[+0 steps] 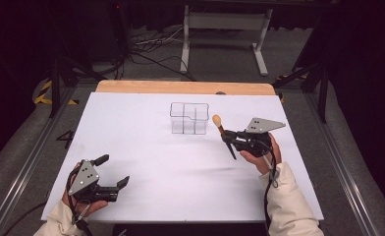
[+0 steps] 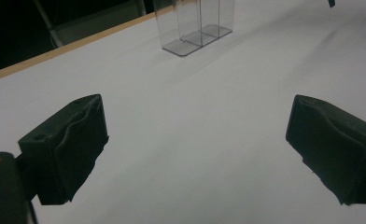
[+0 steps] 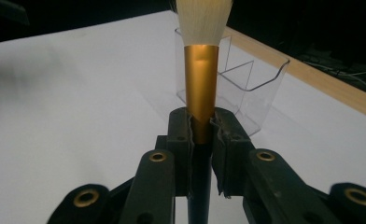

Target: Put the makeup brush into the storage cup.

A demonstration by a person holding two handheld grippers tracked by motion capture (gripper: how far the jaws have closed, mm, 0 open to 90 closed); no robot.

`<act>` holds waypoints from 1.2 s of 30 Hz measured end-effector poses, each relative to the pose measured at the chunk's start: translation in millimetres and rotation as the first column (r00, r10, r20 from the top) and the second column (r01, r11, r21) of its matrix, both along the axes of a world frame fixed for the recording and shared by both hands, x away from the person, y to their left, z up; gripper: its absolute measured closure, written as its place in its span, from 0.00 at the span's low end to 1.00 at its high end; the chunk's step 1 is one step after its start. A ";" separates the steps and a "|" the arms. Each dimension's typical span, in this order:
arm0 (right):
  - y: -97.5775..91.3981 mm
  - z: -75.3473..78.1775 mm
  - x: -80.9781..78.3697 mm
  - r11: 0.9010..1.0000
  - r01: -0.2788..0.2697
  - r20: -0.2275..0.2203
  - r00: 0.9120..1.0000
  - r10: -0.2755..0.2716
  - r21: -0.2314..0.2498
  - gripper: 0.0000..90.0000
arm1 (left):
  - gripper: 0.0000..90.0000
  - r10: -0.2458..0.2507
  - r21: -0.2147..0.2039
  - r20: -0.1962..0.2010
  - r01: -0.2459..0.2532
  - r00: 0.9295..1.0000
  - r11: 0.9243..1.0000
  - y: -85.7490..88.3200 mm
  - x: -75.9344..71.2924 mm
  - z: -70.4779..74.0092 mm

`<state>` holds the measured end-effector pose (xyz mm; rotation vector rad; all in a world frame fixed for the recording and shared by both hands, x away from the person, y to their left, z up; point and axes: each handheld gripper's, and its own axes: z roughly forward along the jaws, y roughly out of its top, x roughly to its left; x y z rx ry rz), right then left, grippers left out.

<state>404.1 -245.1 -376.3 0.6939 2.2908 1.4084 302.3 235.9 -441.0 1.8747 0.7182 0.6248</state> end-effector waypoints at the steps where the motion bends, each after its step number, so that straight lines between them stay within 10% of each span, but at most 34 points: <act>1: -0.8 0.5 -0.5 1.000 0.006 0.009 1.000 -0.006 0.010 0.88 | 0.07 0.002 -0.002 0.010 -0.001 1.000 1.000 -0.1 -0.1 0.0; 17: 0.7 8.0 0.7 0.986 0.072 0.155 0.983 -0.095 0.149 0.88 | 0.06 -0.003 -0.005 0.014 0.003 1.000 1.000 0.5 0.1 -0.4; 36: 15.2 35.6 29.7 0.945 0.117 0.232 0.953 -0.193 0.305 0.87 | 0.04 -0.014 -0.012 0.009 0.014 1.000 1.000 0.0 -0.3 -1.4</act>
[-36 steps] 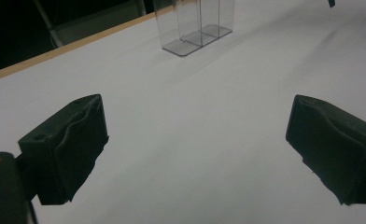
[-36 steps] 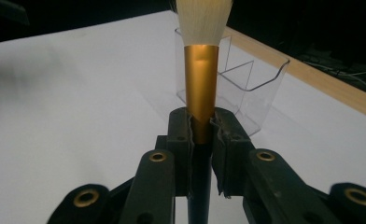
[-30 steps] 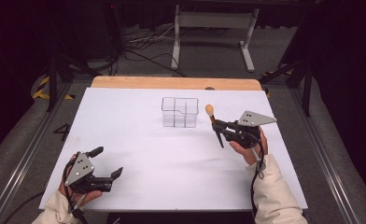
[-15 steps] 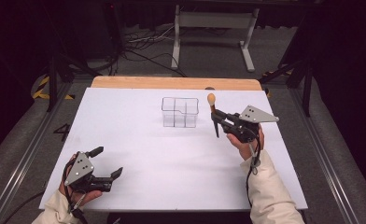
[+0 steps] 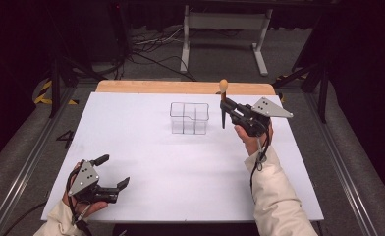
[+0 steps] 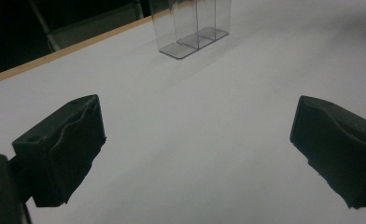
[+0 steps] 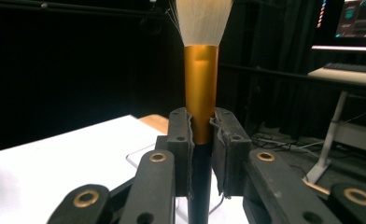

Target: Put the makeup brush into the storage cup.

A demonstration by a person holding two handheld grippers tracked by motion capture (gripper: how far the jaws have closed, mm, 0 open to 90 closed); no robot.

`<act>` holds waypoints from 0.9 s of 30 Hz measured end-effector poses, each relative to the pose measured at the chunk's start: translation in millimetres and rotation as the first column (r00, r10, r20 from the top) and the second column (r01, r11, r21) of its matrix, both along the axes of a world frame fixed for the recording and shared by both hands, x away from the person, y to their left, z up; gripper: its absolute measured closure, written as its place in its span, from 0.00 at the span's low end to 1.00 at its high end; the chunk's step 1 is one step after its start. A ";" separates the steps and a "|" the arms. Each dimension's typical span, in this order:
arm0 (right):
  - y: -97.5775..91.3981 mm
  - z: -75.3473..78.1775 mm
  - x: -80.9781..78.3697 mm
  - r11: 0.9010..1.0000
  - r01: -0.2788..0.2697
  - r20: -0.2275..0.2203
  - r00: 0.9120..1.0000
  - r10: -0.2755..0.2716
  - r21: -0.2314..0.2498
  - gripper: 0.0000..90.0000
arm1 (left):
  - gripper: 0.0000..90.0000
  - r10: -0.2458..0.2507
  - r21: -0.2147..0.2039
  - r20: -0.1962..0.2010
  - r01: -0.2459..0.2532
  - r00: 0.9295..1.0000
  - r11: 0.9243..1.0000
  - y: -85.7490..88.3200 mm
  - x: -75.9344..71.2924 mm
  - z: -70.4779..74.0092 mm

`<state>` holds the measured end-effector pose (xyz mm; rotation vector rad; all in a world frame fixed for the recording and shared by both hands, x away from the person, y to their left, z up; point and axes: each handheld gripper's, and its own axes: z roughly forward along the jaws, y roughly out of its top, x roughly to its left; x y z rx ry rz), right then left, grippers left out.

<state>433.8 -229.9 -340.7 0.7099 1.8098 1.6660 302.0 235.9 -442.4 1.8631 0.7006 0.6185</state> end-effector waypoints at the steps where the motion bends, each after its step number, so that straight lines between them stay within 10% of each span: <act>1: 1.3 1.2 1.4 1.000 0.004 0.002 1.000 -0.004 0.001 0.87 | 0.04 0.001 -0.002 0.001 -0.001 1.000 1.000 0.2 0.1 0.0; 27: 38.3 4.9 38.8 0.998 0.068 0.026 0.997 -0.068 0.018 0.87 | 0.04 -0.005 -0.007 0.005 0.005 1.000 1.000 2.8 -1.9 -0.3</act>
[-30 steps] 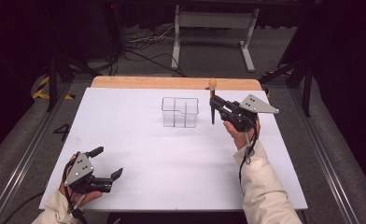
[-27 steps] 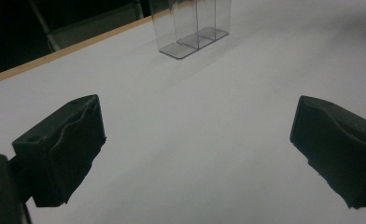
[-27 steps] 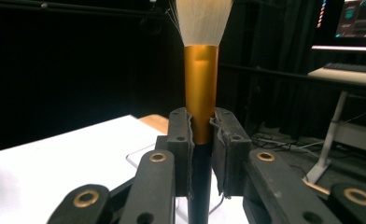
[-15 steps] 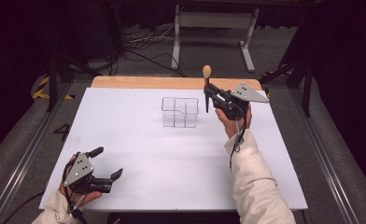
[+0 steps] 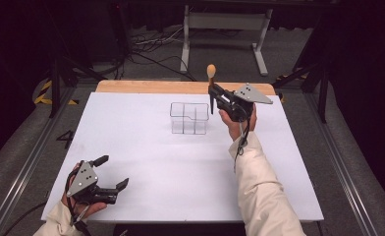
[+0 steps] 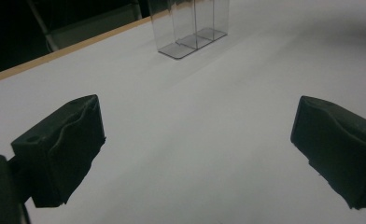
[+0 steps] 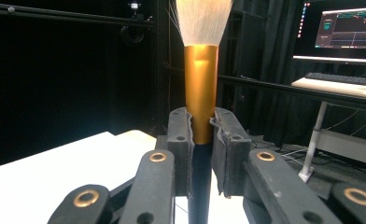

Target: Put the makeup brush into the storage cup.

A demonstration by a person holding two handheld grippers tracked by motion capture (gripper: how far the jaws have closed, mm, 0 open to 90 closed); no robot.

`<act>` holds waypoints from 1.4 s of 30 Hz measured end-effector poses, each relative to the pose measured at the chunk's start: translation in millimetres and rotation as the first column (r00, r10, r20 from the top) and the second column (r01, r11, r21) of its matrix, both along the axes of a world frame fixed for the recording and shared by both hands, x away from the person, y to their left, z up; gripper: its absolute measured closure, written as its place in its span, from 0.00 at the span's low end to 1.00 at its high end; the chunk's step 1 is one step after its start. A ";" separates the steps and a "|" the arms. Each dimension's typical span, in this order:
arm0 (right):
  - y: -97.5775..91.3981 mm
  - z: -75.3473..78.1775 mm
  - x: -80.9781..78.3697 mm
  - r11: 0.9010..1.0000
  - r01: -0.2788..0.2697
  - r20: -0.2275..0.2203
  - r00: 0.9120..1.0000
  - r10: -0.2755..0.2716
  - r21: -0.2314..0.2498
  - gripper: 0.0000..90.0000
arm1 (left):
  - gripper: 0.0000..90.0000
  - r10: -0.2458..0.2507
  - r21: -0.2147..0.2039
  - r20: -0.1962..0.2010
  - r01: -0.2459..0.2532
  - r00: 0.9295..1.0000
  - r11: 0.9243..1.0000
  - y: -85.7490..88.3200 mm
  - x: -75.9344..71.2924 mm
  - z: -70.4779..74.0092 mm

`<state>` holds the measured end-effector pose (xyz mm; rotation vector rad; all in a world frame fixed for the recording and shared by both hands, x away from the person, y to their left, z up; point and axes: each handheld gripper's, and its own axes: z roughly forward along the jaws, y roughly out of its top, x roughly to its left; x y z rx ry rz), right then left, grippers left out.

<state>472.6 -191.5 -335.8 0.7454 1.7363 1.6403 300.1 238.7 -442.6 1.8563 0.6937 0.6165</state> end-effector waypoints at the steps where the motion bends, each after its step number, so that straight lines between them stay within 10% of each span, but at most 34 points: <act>1: 3.5 -1.1 2.3 1.000 0.003 -0.003 1.000 -0.003 -0.002 0.88 | 0.04 0.003 -0.002 0.001 -0.003 1.000 1.000 0.7 -0.4 0.1; 42: 27.5 -47.6 25.0 0.997 0.075 -0.112 0.991 -0.073 0.015 0.87 | 0.04 -0.005 0.003 0.009 0.005 1.000 1.000 0.9 -5.3 0.1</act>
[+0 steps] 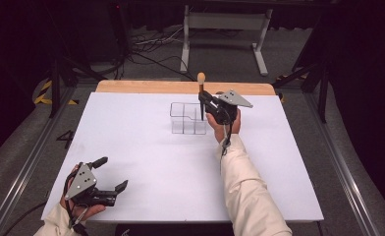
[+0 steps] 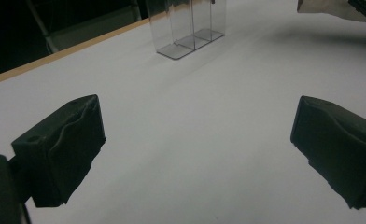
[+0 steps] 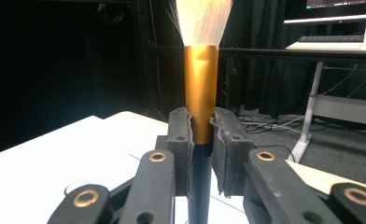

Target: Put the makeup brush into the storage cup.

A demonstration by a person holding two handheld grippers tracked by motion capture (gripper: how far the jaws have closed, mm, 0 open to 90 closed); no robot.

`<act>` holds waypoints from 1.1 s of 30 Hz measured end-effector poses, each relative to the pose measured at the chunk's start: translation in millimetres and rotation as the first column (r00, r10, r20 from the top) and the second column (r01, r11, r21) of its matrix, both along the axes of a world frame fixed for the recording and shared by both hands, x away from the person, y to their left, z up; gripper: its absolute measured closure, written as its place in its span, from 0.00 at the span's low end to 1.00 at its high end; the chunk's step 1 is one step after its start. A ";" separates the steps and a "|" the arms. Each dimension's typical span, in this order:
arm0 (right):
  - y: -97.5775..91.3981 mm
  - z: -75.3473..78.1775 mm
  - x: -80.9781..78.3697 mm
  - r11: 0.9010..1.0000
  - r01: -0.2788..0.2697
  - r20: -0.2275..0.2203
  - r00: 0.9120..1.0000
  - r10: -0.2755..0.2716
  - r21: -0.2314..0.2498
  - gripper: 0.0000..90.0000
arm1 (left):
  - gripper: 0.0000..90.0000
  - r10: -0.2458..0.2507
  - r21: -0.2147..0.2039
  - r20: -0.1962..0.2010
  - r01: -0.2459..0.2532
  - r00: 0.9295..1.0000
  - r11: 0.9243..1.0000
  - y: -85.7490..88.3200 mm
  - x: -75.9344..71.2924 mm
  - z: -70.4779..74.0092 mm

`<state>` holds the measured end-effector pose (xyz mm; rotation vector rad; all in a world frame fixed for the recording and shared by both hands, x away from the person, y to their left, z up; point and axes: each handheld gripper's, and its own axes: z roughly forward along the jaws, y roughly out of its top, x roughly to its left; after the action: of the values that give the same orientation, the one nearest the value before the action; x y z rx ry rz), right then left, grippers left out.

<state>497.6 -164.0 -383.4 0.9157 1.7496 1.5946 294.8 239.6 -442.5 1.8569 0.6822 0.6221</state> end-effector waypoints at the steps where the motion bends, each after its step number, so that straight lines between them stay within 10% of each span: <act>1: 0.0 -1.7 -1.0 1.000 0.001 -0.005 1.000 -0.001 0.005 0.87 | 0.04 -0.001 0.001 0.002 0.001 1.000 1.000 0.2 0.1 0.1; 33: 3.5 -10.8 -8.4 1.000 0.006 -0.034 0.999 -0.006 -0.006 0.86 | 0.04 -0.001 -0.006 0.000 0.001 1.000 1.000 1.1 -1.9 1.3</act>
<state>489.2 -160.5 -394.2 0.9497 1.7724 1.5780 292.9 240.7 -441.1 1.8519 0.6819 0.6192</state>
